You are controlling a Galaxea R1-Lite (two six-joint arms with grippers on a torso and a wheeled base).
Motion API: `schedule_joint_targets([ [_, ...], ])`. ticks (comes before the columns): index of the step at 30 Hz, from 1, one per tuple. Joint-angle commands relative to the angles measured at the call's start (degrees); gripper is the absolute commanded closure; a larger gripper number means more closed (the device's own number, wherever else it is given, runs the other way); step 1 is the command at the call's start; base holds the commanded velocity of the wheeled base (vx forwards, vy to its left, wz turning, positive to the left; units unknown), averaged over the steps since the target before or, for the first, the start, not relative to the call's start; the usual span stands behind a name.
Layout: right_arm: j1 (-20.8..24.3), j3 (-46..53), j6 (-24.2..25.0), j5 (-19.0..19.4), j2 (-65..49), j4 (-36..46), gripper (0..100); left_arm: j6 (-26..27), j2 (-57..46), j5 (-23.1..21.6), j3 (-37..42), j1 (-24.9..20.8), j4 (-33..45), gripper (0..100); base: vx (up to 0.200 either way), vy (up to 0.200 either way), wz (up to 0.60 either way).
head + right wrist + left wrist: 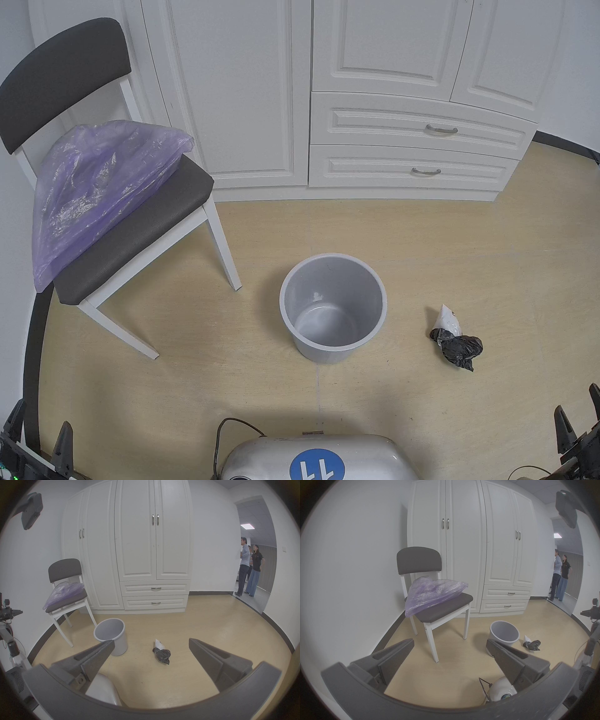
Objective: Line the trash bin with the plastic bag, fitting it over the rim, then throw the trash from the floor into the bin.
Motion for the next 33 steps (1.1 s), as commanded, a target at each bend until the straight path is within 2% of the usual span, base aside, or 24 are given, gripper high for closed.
schedule_joint_targets([
  [1, 0.0, 1.0, -0.2, -0.1, -0.9, 0.0, 0, -0.4, -0.9, 0.1, 1.0, 0.0, 0.0, 0, 0.0, 0.0, 0.0],
  [12, -0.1, 1.0, -1.5, 0.3, -0.9, 0.0, 0, 0.2, -0.9, 0.0, 1.0, 0.1, 0.0, 0, 0.0, 0.0, 0.0],
  [16, -0.1, 1.0, -1.7, 0.4, -0.9, 0.0, 0, 1.0, -0.9, -0.5, 1.0, 0.1, -0.1, 0, 0.0, 0.0, 0.0],
  [18, -0.1, 1.0, -2.3, 0.7, -0.9, 0.0, 0, 2.7, -0.9, -2.1, 1.0, 0.1, -0.2, 0, 0.0, 0.0, 0.0],
  [25, -0.1, 1.0, -2.4, 0.9, -0.9, -0.1, 0, 3.1, -0.9, -2.3, 1.0, 0.1, -0.3, 0, 0.0, 0.0, 0.0],
  [28, -0.2, 1.0, -2.2, 1.0, -0.9, -0.3, 0, 2.2, -0.9, -2.0, 1.0, 0.1, -0.2, 0, 0.0, 0.0, 0.0],
  [31, -0.1, 1.0, -1.0, 0.7, -0.9, -0.4, 0, -2.3, -0.9, 0.7, 0.9, 0.1, -0.2, 0, 0.0, 0.0, 0.0],
  [33, 0.0, 0.4, 0.7, 0.6, -0.9, -1.2, 0, -3.0, -0.9, 0.9, 0.9, 0.1, -0.2, 0, 0.0, 0.0, 0.0],
])
